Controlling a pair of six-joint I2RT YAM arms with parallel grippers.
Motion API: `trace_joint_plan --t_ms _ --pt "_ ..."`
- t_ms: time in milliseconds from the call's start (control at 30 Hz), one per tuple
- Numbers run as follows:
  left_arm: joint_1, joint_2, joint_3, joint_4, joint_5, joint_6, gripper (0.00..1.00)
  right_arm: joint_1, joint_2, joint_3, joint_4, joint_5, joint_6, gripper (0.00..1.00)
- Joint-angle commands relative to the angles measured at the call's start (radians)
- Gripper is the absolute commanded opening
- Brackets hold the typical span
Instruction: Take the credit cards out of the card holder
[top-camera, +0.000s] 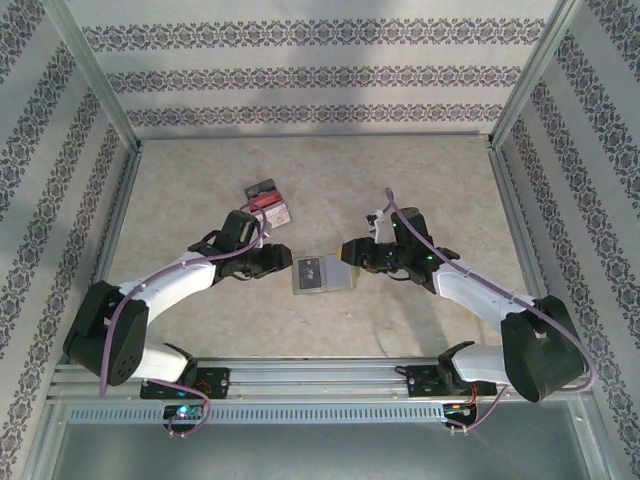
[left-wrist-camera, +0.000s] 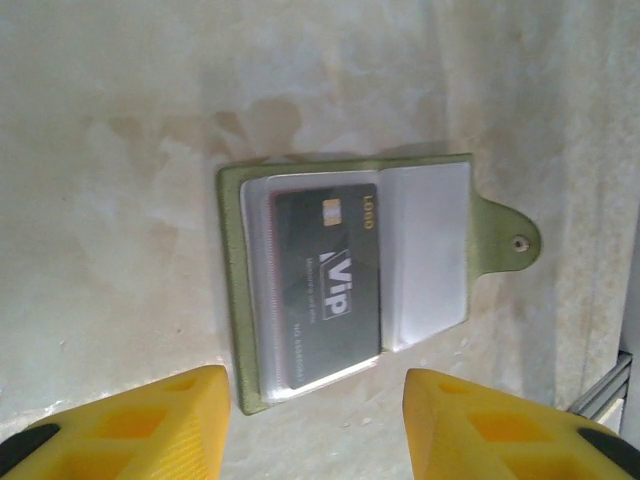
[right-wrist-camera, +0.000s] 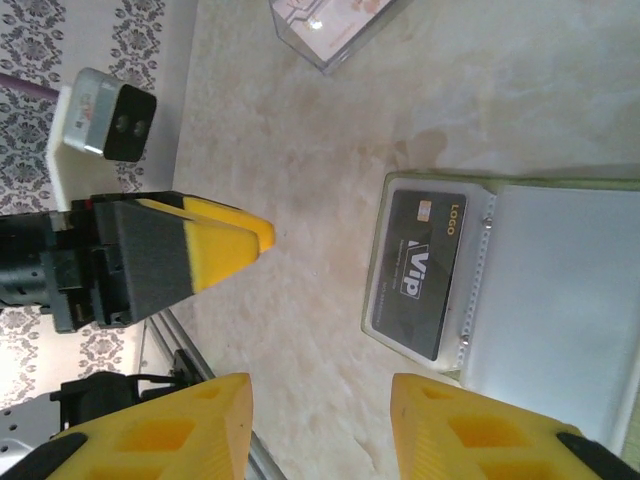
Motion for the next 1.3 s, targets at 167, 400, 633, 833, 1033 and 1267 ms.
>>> trace_joint_plan --t_ms 167,400,633,833,1033,1267 --pt "-0.002 0.14 0.035 0.083 0.109 0.002 0.27 0.011 0.041 0.036 0.031 0.01 0.009 0.41" --pt "-0.008 0.254 0.066 0.183 0.163 -0.023 0.12 0.013 0.065 0.028 0.028 0.007 0.0 0.41" --pt "-0.01 0.313 0.078 0.208 0.159 -0.025 0.07 0.013 0.079 0.026 0.027 0.01 -0.007 0.41" --pt "-0.011 0.324 0.069 0.212 0.146 -0.025 0.07 0.013 0.088 0.032 0.02 0.011 -0.012 0.41" --pt "-0.011 0.317 0.07 0.17 0.12 -0.001 0.06 0.02 0.103 0.038 0.017 0.013 -0.011 0.41" --pt "-0.012 0.315 0.059 0.162 0.103 0.004 0.05 0.061 0.135 0.067 -0.001 0.036 -0.007 0.41"
